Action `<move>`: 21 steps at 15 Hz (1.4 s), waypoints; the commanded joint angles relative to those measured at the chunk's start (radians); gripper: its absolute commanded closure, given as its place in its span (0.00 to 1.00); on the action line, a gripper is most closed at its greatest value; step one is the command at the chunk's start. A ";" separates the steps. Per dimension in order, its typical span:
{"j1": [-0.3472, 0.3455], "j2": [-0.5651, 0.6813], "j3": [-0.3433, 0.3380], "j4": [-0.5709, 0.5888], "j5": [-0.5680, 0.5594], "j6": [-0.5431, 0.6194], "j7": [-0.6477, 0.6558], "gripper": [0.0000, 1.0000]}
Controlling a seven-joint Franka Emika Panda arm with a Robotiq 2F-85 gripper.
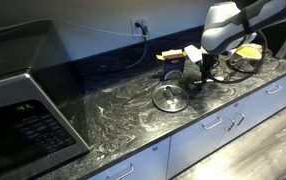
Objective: Pick up the lid from the pot and put it on the counter, then pick up the box and pour some of its contents in the pot, then pick up the spoon and stir and finally, pick up the lid and cover the pot
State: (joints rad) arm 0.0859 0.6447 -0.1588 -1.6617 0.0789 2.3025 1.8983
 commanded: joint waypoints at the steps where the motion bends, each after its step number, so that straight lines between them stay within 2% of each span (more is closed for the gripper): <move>1: -0.022 -0.080 -0.003 -0.052 0.001 0.010 0.002 0.97; 5: -0.100 -0.143 0.031 -0.048 0.062 -0.012 -0.099 0.97; 10: -0.221 -0.200 0.113 -0.029 0.270 -0.068 -0.395 0.97; 13: -0.253 -0.208 0.134 -0.019 0.378 -0.121 -0.550 0.97; 18: -0.282 -0.232 0.123 -0.050 0.546 -0.087 -0.645 0.97; 21: -0.305 -0.225 0.104 -0.046 0.663 -0.074 -0.648 0.97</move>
State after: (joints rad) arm -0.1924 0.4557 -0.0495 -1.6643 0.6362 2.2080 1.2765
